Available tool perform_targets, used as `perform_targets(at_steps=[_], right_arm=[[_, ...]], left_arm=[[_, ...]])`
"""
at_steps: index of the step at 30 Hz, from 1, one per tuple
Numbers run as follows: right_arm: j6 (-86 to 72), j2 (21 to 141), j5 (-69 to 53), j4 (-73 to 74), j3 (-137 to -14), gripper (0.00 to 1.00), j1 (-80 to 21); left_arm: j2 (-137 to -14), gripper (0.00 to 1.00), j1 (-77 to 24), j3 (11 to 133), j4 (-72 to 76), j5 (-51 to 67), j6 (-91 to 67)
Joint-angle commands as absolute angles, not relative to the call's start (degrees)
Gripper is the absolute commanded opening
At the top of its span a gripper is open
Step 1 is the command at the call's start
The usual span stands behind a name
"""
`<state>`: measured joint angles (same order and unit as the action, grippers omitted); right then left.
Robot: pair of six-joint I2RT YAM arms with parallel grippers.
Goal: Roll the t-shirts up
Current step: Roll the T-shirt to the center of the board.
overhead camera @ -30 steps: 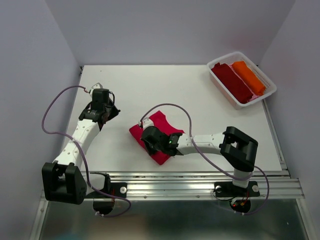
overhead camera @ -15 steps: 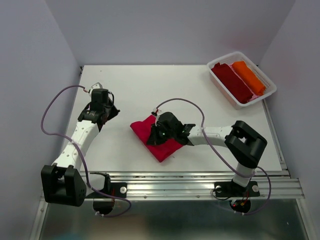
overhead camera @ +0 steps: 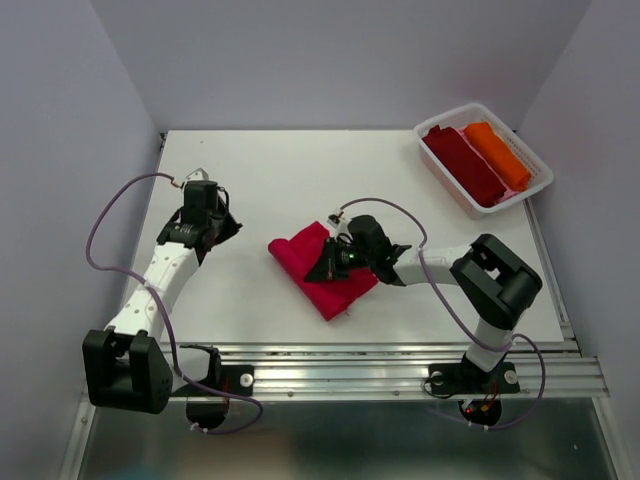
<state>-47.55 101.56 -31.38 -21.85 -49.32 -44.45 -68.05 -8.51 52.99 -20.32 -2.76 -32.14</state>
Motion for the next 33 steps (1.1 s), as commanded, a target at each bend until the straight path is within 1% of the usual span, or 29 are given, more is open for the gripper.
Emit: perform_targets(at_steps=[1,4,10,17,26,33], right_arm=[[-49.48,100.28,-36.47,-28.04,-48.34,0.01,-42.8],[-49.22,100.81,-37.7,-28.21,-47.9,0.01,-41.48],[-51.76,102.83,-42.09,-33.03,-46.5,0.01,-38.85],[-57.3,106.34,-47.46,-42.0,-44.03,0.01,-36.3],[-57.22,108.72,-48.08,-42.71,-43.59,0.01,-34.72],[-57.13,110.56,-48.95,-43.24,-43.51,0.01,-33.57]], left_arm=[[-66.09,0.0,-9.49,50.54,-18.9,0.61,-31.11],[-66.71,0.0,-13.61,48.96,-18.19,1.85,-31.55],[-70.3,0.0,-22.13,47.81,-17.67,2.11,-31.99],[-73.03,0.0,-25.4,48.43,-16.7,4.75,-29.89],[-77.95,0.0,-29.09,48.95,-11.69,8.26,-30.67],[-83.23,0.0,-30.76,51.41,-8.79,8.7,-30.85]])
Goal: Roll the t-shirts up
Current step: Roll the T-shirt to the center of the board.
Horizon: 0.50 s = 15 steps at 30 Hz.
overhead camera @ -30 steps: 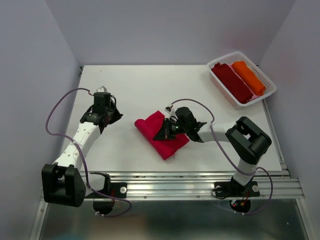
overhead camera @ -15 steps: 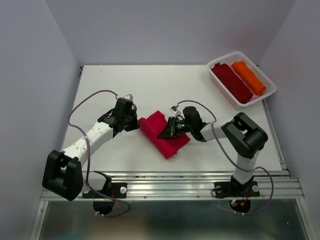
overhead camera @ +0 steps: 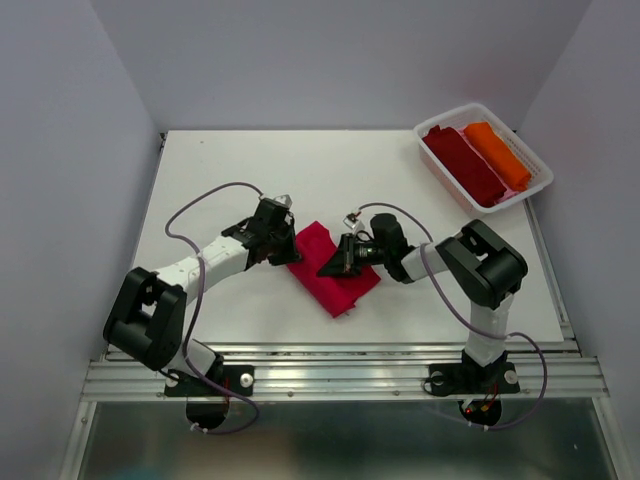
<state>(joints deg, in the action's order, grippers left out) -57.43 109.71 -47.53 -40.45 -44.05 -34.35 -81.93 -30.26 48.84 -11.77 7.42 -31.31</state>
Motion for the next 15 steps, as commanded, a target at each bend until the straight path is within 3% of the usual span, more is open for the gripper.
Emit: perform_targets(at_steps=[1,8,15], right_arm=[[-57.22,110.74,-49.04,-43.24,-43.51,0.01,-32.97],[-56.69,109.6,-48.43,-42.98,-42.89,0.03,-32.96],[-45.55,101.09,-39.39,-26.21,-44.03,0.46,-32.43]], left_arm=[[-83.84,0.0,-30.76,51.76,-8.09,8.79,-30.85],[-88.23,0.0,-30.85,53.44,-5.89,8.79,-30.94],[-92.37,0.0,-31.03,54.23,-4.13,9.49,-31.2]])
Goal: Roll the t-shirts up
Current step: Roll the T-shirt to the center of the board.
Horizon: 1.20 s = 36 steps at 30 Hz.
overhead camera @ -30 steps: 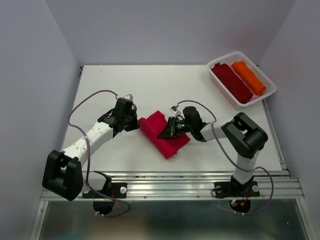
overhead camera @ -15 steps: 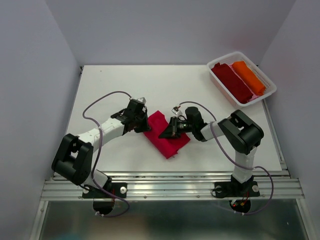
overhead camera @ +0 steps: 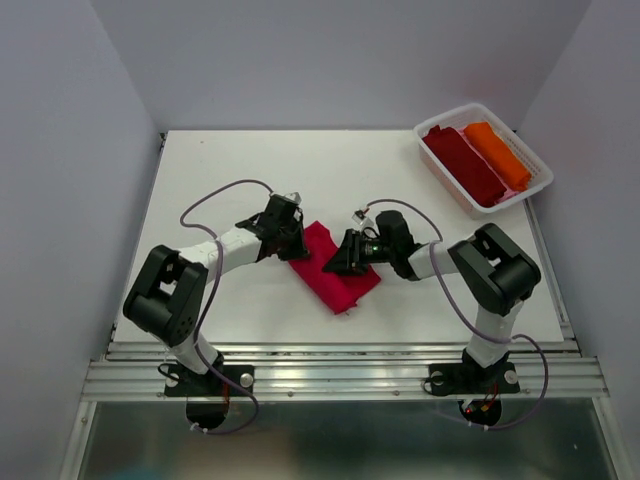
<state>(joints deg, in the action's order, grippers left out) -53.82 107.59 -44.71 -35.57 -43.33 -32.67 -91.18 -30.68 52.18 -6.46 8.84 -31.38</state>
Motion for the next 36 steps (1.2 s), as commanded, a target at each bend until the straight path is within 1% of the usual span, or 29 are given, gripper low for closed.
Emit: perform_targets(at_steps=[1,5,9,14,19,29,31,33,36], right_arm=[[-44.4,98.46,-37.2,-24.71,-43.86,0.51,-32.43],[-39.56,93.01,-33.23,-15.32,-44.03,0.63,-32.43],[-34.64,89.22,-29.1,-8.54,-44.39,0.69,-33.92],[-32.43,86.4,-25.84,-4.05,-43.07,0.71,-36.3],[-31.99,85.34,-24.88,-1.85,-42.27,0.77,-40.07],[-32.96,87.0,-16.62,-1.32,-44.3,0.76,-46.75],[-33.66,87.89,-16.35,-1.76,-44.38,0.72,-47.37],[-34.36,88.59,-16.17,-2.28,-44.3,0.65,-47.37],[-34.98,89.03,-16.96,-3.51,-43.86,0.58,-47.37]], left_arm=[[-92.63,0.0,-30.94,54.23,-3.96,9.49,-31.2],[-93.6,0.0,-31.03,54.75,-3.87,9.23,-31.03],[-94.48,0.0,-30.94,55.46,-3.87,9.23,-30.76],[-94.92,0.0,-31.02,56.25,-4.39,9.05,-30.32],[-95.01,0.0,-30.94,56.6,-4.83,8.61,-30.23],[-94.92,0.0,-30.94,56.16,-5.1,7.82,-30.32],[-94.92,0.0,-30.94,55.99,-5.1,7.82,-30.23],[-94.83,0.0,-30.94,55.9,-5.1,7.65,-30.23],[-94.75,0.0,-31.02,55.72,-5.19,7.47,-30.23]])
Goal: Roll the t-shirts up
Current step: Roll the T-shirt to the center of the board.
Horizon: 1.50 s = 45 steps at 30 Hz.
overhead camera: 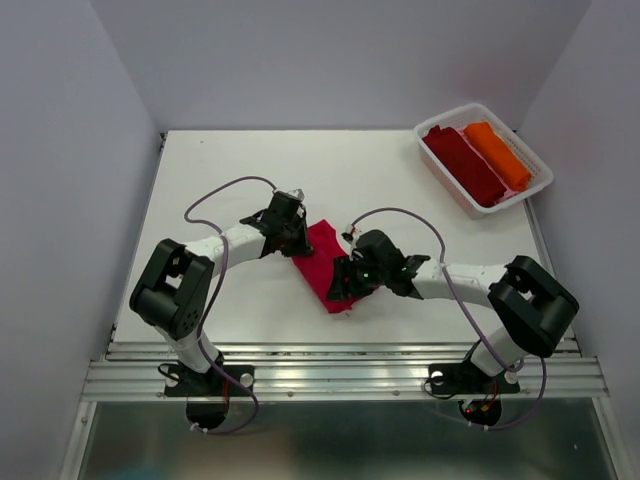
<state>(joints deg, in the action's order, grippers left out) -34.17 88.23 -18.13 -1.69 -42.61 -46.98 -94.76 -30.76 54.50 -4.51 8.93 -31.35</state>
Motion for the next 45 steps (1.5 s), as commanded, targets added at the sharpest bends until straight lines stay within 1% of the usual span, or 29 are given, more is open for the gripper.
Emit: perform_targets(at_steps=[1,2,3,6,7,8,9,11,12,16,20,24,26,27,28,29,30,31,33,34,35,38,39,42,45], right_arm=[[-35.07,89.29,-17.66,-3.69,-43.86,0.56,-47.37],[-35.16,89.64,-17.84,-3.95,-43.86,0.53,-47.37],[-35.16,89.91,-18.02,-4.13,-43.86,0.46,-47.37],[-36.38,91.05,-19.42,-5.88,-43.33,0.33,-47.37],[-37.17,91.05,-20.12,-6.58,-42.81,0.26,-47.37],[-37.7,90.79,-21.95,-7.55,-42.37,0.23,-47.37],[-38.23,90.44,-22.84,-9.65,-42.02,0.17,-47.37],[-39.81,89.3,-26.0,-12.03,-40.88,0.11,-47.37],[-40.68,89.04,-26.89,-13.87,-40.52,0.07,-46.76],[-42.27,88.5,-29.88,-17.13,-39.03,0.02,-45.62],[-44.56,89.73,-32.08,-22.14,-35.95,0.02,-45.0],[-46.23,91.84,-31.47,-26.18,-32.7,0.02,-45.0],[-46.49,92.2,-29.89,-26.28,-31.29,0.05,-44.48],[-46.49,92.11,-29.1,-26.11,-30.42,0.12,-44.47],[-46.49,91.85,-28.31,-26.02,-30.41,0.14,-44.47],[-46.15,91.24,-27.08,-25.75,-29.63,0.21,-44.47],[-45.62,90.8,-25.77,-23.58,-29.71,0.22,-44.47],[-43.61,90.36,-24.1,-20.94,-31.01,0.29,-44.47],[-42.11,87.2,-20.14,-15.4,-31.64,0.31,-44.47],[-40.45,85.62,-18.73,-13.55,-32.08,0.38,-44.47],[-39.65,83.95,-17.59,-11.53,-32.6,0.43,-44.47],[-36.57,77.71,-12.59,-1.71,-36.11,0.5,-44.47],[-35.78,75.26,-11.7,-0.19,-36.91,0.55,-44.47],[-33.58,73.04,-9.67,5.78,-38.93,0.58,-44.47],[-32.7,71.81,-8.36,8.08,-41.22,0.58,-45.0]], left_arm=[[-94.75,0.0,-31.03,55.72,-5.19,7.38,-30.23],[-94.75,0.0,-31.03,55.72,-5.19,7.38,-30.23],[-94.75,0.0,-30.94,55.72,-5.19,7.38,-30.23],[-94.57,0.0,-31.02,55.55,-5.27,7.21,-30.23],[-94.48,0.0,-30.94,55.46,-5.36,7.12,-30.23],[-94.4,0.0,-30.94,55.46,-5.45,6.95,-30.15],[-94.05,0.0,-30.85,55.37,-5.54,6.68,-30.15],[-93.61,0.0,-30.85,55.28,-5.8,6.24,-30.06],[-93.43,0.0,-30.85,55.11,-5.89,6.24,-29.97],[-93.16,0.0,-30.94,55.02,-6.06,5.89,-29.88],[-93.08,0.0,-30.76,54.84,-6.06,5.89,-29.88],[-92.64,0.0,-30.85,54.49,-6.15,5.8,-29.8],[-92.29,0.0,-30.76,54.32,-6.33,5.45,-29.79],[-92.11,0.0,-30.85,54.23,-6.42,5.28,-29.79],[-92.02,0.0,-30.85,54.23,-6.42,5.27,-29.79],[-91.93,0.0,-30.85,54.23,-6.42,5.27,-29.79],[-92.02,0.0,-30.76,54.23,-6.42,5.27,-29.71],[-92.11,0.0,-30.76,54.49,-6.5,5.45,-29.71],[-92.55,0.0,-30.76,54.84,-6.5,5.71,-29.71],[-92.55,0.0,-30.85,55.02,-6.5,5.8,-29.71],[-92.64,0.0,-30.85,55.19,-6.5,5.89,-29.71],[-92.37,0.0,-30.76,55.72,-6.68,6.24,-29.62],[-92.29,0.0,-30.76,55.9,-6.77,6.24,-29.62],[-92.2,0.0,-30.85,56.34,-6.94,6.33,-29.53],[-92.28,0.0,-30.76,56.6,-7.03,6.42,-29.44]])
